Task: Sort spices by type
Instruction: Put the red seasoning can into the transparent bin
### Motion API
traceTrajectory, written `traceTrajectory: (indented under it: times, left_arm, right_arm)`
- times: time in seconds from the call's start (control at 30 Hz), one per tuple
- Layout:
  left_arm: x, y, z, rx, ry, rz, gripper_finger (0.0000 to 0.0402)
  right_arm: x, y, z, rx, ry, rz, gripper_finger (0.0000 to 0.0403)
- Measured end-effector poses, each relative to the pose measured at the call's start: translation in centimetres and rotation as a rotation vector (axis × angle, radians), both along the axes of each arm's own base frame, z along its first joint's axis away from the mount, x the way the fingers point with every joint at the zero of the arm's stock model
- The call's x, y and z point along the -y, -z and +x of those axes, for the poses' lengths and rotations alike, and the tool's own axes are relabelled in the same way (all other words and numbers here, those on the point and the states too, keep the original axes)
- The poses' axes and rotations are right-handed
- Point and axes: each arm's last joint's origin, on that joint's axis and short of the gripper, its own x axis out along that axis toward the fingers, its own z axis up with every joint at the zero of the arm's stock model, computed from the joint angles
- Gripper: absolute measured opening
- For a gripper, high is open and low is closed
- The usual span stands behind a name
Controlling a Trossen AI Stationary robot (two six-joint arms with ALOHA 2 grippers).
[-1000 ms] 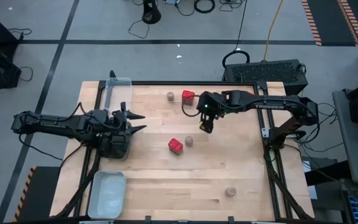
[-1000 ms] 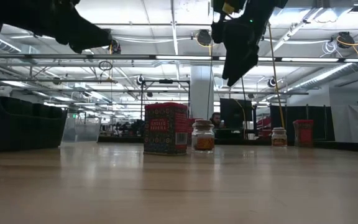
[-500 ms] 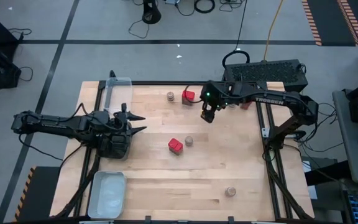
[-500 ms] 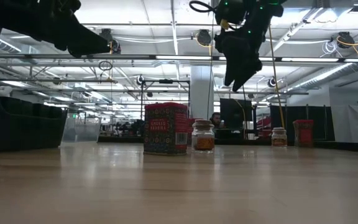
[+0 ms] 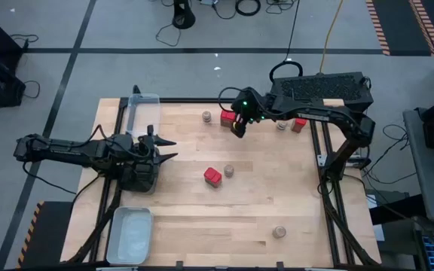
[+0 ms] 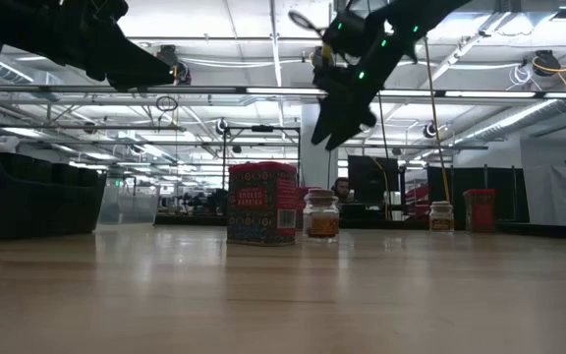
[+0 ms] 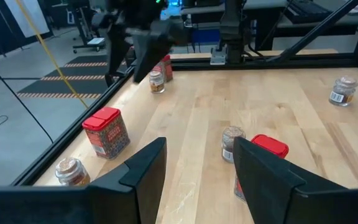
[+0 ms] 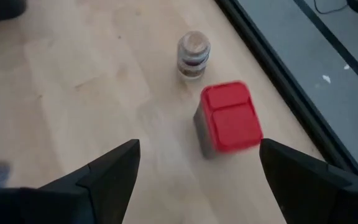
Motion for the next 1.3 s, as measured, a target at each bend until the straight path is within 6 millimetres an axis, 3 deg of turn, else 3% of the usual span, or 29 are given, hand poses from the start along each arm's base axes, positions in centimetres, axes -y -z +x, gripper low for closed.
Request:
traceTrajectory:
  times: [0.17,0.5,0.93,1.1,1.3]
  left_arm:
    - [0.0,0.1,0.0,-0.006,-0.001,-0.001,0.0192]
    - [0.0,0.4,0.4,-0.032,0.0,0.0,0.0192]
    - [0.0,1.0,0.8,-0.076,-0.002,0.021,0.0192]
    - [0.0,1.2,1.0,-0.091,-0.002,0.024,0.0192]
    - [0.0,1.2,1.1,-0.093,-0.001,0.029,0.0192]
  right_arm:
    - [1.6,1.4,1.2,0.031,-0.034,-0.057,0.0315]
    - [3.7,4.8,1.6,-0.061,-0.11,-0.067,0.0315]
    - [6.2,6.0,1.3,-0.037,-0.1,-0.081,0.0315]
    - [6.7,7.3,1.4,-0.035,-0.121,-0.021,0.0315]
    - [6.7,7.2,1.4,-0.028,-0.126,-0.035,0.0315]
